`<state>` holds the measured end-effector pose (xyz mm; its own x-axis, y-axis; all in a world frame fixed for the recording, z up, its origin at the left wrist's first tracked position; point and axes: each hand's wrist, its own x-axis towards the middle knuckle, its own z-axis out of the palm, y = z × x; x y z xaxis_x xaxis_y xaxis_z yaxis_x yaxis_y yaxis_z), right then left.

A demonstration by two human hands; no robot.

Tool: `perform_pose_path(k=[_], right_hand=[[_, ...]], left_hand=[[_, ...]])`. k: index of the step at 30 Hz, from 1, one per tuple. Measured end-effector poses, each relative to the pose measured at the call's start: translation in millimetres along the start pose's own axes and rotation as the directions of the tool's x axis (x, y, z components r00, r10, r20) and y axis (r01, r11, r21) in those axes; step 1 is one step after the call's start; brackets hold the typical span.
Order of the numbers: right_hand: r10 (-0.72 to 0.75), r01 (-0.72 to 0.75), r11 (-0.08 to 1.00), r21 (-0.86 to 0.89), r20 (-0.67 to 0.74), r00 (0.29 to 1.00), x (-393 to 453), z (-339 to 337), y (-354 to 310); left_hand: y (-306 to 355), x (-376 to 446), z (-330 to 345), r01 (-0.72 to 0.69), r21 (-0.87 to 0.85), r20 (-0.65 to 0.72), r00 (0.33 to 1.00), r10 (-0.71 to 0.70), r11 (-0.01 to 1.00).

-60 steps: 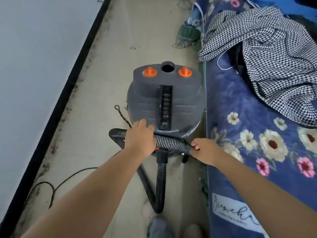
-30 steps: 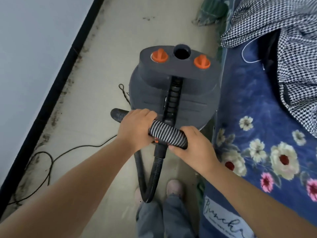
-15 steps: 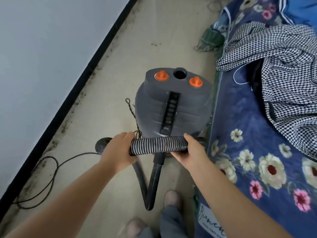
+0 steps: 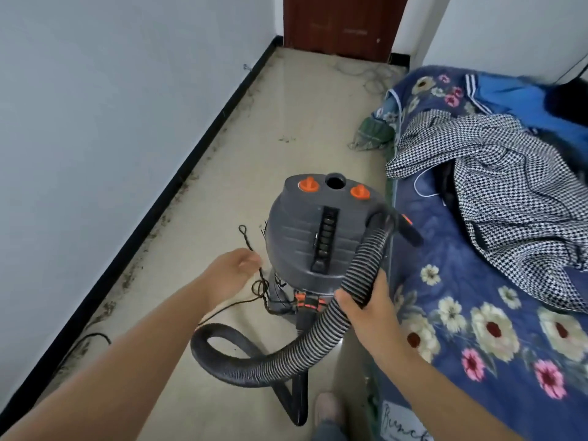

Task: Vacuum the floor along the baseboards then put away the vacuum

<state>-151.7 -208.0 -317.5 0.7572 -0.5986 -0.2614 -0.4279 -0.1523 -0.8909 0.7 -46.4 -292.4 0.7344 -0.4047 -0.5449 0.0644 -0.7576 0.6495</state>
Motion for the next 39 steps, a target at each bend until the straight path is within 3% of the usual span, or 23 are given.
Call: perform_pose_path(k=[4,8,10,12,14,18,22,24,26,28,29,31,32,34,37,39], right_hand=[[-0.202,0.204,0.979,0.010,0.182,0.962,-8,9,-40],[-0.234,0.215,0.972,0.093,0.456,0.859,0,21,-75],[-0.220,0.209,0.974,0.089,0.597,0.772,-2,37,-82],[-0.170,0.152,0.985,0.086,0.671,0.722,-4,51,-82],[-0.131,0.085,0.991,0.100,0.725,0.676,-6,62,-81],[-0.002,0.039,0.999,-0.021,0.853,0.521,-1,73,-66],[0.110,0.040,0.988,-0.146,0.875,0.472,17,82,-47],[0.170,0.052,0.975,-0.214,0.881,0.440,34,84,-37],[0.244,0.085,0.950,-0.301,0.884,0.399,54,83,-26],[0.279,0.287,0.868,-0.406,0.875,0.396,82,79,-12],[0.267,0.441,0.768,-0.465,0.858,0.439,100,74,-6],[0.127,0.608,0.489,-0.626,0.741,0.660,141,55,8],[0.016,0.596,0.402,-0.695,0.656,0.754,162,43,13],[-0.149,0.522,0.361,-0.772,0.505,0.850,199,18,24],[-0.159,0.566,0.269,-0.779,0.544,0.824,243,-1,44],[-0.219,0.723,0.144,-0.676,0.691,0.689,266,1,54]], left_hand=[[32,-25,-16,-0.031,-0.311,-0.028,0.999,0.024,0.950],[39,-33,-39,-0.024,-0.632,-0.088,0.995,-0.040,0.774],[32,-34,-51,-0.037,-0.809,-0.087,0.995,-0.058,0.587],[18,-35,-59,-0.079,-0.966,-0.106,0.989,-0.099,0.246],[-4,-36,-59,-0.137,-0.991,-0.136,0.973,-0.187,0.011],[-41,-30,-49,-0.172,-0.966,-0.113,0.953,-0.283,-0.194],[-55,-16,-53,-0.243,-0.912,-0.123,0.930,-0.345,-0.330],[-53,-6,-59,-0.254,-0.921,-0.127,0.911,-0.392,-0.294],[-46,9,-63,-0.192,-0.974,-0.107,0.859,-0.501,-0.121],[-38,32,-60,-0.114,-0.993,-0.116,0.796,-0.594,0.040],[-32,44,-55,-0.070,-0.991,-0.125,0.776,-0.618,0.112],[-18,68,-37,0.074,-0.964,-0.111,0.760,-0.640,0.255],[-11,80,-24,0.151,-0.935,-0.097,0.761,-0.641,0.321],[5,103,0,0.263,-0.857,-0.090,0.770,-0.631,0.443],[25,135,24,0.330,-0.763,-0.108,0.783,-0.613,0.556],[31,155,31,0.350,-0.728,-0.116,0.785,-0.609,0.590]])
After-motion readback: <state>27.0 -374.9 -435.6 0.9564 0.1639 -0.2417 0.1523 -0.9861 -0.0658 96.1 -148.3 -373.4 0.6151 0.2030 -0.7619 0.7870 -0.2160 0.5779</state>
